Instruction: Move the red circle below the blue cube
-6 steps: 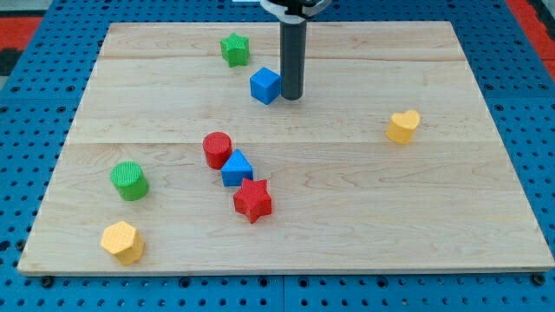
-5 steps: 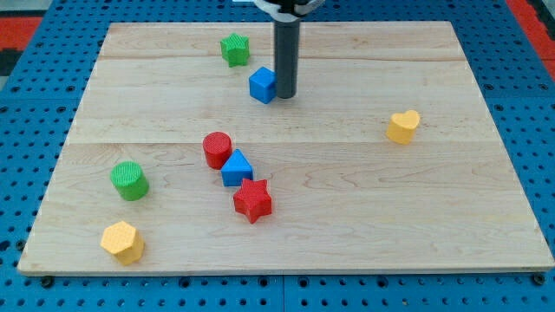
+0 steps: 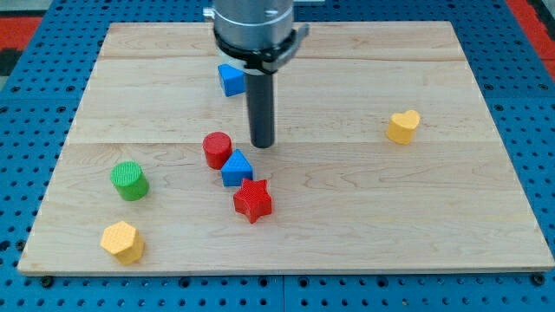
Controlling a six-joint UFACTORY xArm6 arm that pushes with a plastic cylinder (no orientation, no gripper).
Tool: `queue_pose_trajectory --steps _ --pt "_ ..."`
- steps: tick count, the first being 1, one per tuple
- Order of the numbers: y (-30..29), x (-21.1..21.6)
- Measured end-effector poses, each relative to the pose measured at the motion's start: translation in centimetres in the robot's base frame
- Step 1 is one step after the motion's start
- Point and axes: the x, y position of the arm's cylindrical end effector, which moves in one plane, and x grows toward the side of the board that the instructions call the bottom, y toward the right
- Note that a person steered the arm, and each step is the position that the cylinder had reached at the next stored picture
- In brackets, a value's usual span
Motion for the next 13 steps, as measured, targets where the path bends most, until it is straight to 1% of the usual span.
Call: queue_pose_trajectory --steps 1,2,3,5,6,7,8,9,10,11,12,13 --pt "-3.5 3.8" --pt "-3.2 6.6" --pt "-4.2 6.5" --pt "-5.0 5.1" --pt "-7.9 2.9" --pt "-8.7 1.2" --pt "-5.4 -1.9" --pt "-5.3 -0.4" --pt "-8.7 -0.6" --pt "-9.8 -2.6" --pt "-9.3 -3.2" --pt "-7.5 -3.3"
